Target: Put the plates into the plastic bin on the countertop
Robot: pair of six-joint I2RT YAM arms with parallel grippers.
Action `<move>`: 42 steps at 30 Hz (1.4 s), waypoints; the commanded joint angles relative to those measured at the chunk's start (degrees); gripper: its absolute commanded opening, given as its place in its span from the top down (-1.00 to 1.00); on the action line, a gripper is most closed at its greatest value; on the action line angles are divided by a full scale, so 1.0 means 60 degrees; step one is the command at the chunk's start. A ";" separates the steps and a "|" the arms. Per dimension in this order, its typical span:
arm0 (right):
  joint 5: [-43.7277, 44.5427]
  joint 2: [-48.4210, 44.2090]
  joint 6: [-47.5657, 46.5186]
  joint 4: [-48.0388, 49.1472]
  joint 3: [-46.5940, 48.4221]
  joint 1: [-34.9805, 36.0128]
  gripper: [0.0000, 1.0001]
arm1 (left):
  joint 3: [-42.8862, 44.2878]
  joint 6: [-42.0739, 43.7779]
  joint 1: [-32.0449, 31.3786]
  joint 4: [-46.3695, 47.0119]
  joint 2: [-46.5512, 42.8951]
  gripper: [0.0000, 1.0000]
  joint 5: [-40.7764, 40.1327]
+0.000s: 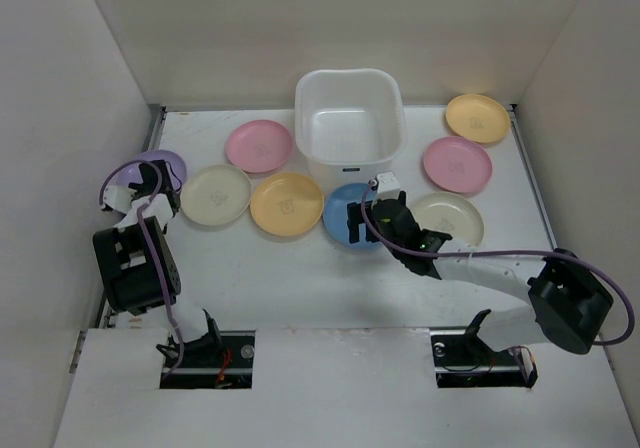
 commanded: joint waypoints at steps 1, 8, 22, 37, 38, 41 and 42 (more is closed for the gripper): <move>-0.0112 0.0023 0.0226 0.0033 0.0344 0.0176 -1.00 | 0.0292 -0.1724 0.0226 0.0332 0.0435 -0.20 0.0267; -0.0213 -0.0095 0.0622 -0.0526 0.0549 0.0483 -1.00 | 0.1126 -0.2326 0.0314 0.0611 0.1608 -0.11 0.0662; -0.0566 0.0652 0.0696 -0.0643 0.0886 0.0557 -1.00 | 0.0878 -0.2532 0.0036 0.0801 0.0892 -0.15 0.0590; -0.0639 0.1223 0.0696 -0.0672 0.1106 0.0615 -1.00 | 0.1888 -0.2385 -0.0111 0.0787 0.2076 -0.15 0.0501; -0.0639 0.1238 0.0696 -0.0672 0.1121 0.0615 -1.00 | 0.1991 -0.2385 -0.0125 0.0787 0.2223 -0.15 0.0501; -0.0639 0.1340 0.0696 -0.0672 0.1150 0.0615 -1.00 | 0.2342 -0.2385 -0.0198 0.0714 0.2604 -0.13 0.0501; -0.0653 0.1384 0.0696 -0.0672 0.1179 0.0615 -1.00 | 0.2416 -0.2385 -0.0213 0.0714 0.2707 -0.12 0.0501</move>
